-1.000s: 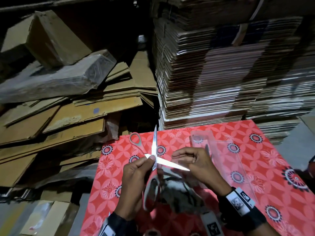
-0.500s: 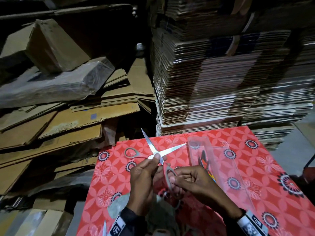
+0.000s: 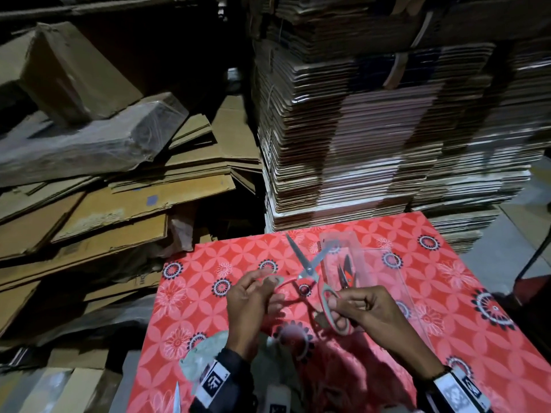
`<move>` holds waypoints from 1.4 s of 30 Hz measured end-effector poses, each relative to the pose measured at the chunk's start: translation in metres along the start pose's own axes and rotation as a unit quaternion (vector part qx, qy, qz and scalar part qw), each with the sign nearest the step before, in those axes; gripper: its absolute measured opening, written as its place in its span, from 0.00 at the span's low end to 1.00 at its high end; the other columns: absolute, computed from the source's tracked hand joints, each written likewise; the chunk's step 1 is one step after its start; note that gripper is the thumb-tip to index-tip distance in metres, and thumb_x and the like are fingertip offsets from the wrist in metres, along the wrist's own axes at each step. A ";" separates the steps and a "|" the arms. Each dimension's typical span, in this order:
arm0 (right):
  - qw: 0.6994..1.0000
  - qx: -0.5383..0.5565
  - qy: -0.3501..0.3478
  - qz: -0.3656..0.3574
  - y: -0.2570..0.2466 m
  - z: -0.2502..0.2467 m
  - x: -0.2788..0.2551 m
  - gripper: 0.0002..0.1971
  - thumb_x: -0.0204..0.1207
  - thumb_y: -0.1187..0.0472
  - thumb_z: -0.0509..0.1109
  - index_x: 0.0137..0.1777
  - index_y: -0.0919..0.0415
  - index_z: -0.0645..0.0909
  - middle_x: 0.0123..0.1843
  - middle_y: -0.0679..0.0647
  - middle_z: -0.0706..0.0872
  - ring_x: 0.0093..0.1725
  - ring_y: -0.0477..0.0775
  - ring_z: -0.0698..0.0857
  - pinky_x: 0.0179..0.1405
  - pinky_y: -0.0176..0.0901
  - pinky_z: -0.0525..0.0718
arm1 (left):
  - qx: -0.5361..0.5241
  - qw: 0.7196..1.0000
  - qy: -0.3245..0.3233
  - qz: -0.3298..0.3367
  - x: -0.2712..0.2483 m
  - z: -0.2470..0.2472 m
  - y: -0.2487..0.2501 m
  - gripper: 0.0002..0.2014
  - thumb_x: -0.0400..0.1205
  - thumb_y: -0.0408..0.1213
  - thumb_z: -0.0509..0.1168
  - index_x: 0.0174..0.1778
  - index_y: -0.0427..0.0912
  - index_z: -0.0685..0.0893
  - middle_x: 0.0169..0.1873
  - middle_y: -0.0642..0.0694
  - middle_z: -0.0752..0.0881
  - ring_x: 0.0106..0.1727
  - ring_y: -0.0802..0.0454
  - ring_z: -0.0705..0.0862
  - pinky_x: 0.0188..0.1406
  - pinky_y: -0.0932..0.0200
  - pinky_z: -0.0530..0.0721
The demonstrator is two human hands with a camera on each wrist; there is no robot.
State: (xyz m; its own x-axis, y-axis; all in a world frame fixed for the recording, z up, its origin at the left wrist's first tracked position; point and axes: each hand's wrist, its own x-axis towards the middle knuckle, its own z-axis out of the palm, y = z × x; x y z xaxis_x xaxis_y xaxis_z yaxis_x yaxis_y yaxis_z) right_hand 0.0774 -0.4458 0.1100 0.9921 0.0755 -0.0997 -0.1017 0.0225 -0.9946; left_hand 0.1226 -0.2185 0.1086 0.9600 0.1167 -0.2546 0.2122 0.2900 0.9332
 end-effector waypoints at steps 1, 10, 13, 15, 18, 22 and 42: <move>1.000 -0.002 0.017 0.003 0.005 -0.004 0.001 0.11 0.82 0.67 0.75 0.38 0.70 0.91 0.32 0.62 0.90 0.29 0.49 0.85 0.30 0.34 0.79 | 0.021 1.000 -0.023 -0.002 0.000 0.002 -0.007 0.08 0.82 0.27 0.74 0.57 0.31 0.89 0.34 0.36 0.89 0.29 0.45 0.85 0.25 0.60 0.85; 0.993 -0.013 0.105 0.052 0.054 -0.031 0.009 0.10 0.81 0.70 0.76 0.39 0.70 0.93 0.31 0.64 0.90 0.27 0.48 0.83 0.28 0.34 0.78 | 0.182 0.970 -0.149 -0.067 0.008 0.038 -0.066 0.05 0.79 0.33 0.81 0.39 0.36 0.94 0.31 0.32 0.91 0.26 0.46 0.85 0.31 0.57 0.83; 0.985 -0.033 0.151 0.071 0.070 -0.040 0.016 0.10 0.80 0.70 0.77 0.37 0.69 0.93 0.30 0.64 0.90 0.27 0.52 0.82 0.31 0.39 0.77 | 0.184 0.966 -0.162 -0.077 0.013 0.052 -0.082 0.09 0.77 0.40 0.82 0.38 0.38 0.94 0.26 0.39 0.88 0.22 0.50 0.83 0.25 0.62 0.78; 0.980 -0.021 0.179 0.086 0.078 -0.047 0.021 0.10 0.80 0.71 0.77 0.36 0.71 0.93 0.30 0.66 0.90 0.29 0.55 0.83 0.32 0.42 0.79 | 0.193 0.961 -0.185 -0.070 0.016 0.060 -0.087 0.09 0.75 0.41 0.78 0.42 0.38 0.95 0.24 0.42 0.86 0.21 0.52 0.82 0.23 0.63 0.77; 0.974 -0.042 0.199 0.102 0.082 -0.059 0.028 0.13 0.81 0.69 0.77 0.33 0.69 0.92 0.29 0.64 0.89 0.25 0.49 0.81 0.29 0.39 0.77 | 0.211 0.946 -0.238 -0.067 0.016 0.069 -0.086 0.09 0.71 0.41 0.71 0.44 0.51 0.95 0.25 0.42 0.86 0.23 0.54 0.83 0.23 0.63 0.79; 0.967 -0.076 0.199 0.137 0.083 -0.067 0.038 0.16 0.81 0.70 0.75 0.31 0.74 0.90 0.24 0.58 0.85 0.18 0.44 0.75 0.21 0.31 0.74 | 0.286 0.925 -0.248 -0.036 0.024 0.073 -0.090 0.06 0.69 0.40 0.65 0.31 0.54 0.86 0.29 0.46 0.85 0.27 0.63 0.86 0.29 0.62 0.80; 0.879 -0.402 0.187 0.177 0.104 -0.062 0.060 0.11 0.74 0.56 0.83 0.33 0.60 0.92 0.27 0.54 0.91 0.36 0.54 0.92 0.42 0.47 0.90 | 0.166 0.976 -0.133 -0.056 0.047 -0.002 -0.069 0.10 0.81 0.31 0.70 0.50 0.25 0.88 0.38 0.29 0.89 0.32 0.46 0.90 0.31 0.58 0.87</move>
State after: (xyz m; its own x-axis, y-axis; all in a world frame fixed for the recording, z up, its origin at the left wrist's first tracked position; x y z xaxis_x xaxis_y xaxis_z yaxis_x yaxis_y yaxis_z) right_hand 0.1313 -0.5010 -0.0012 0.8790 -0.3995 -0.2604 -0.4728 -0.6593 -0.5846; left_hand 0.1524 -0.2309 0.0314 0.9318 -0.1610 -0.3254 0.3231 -0.0410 0.9455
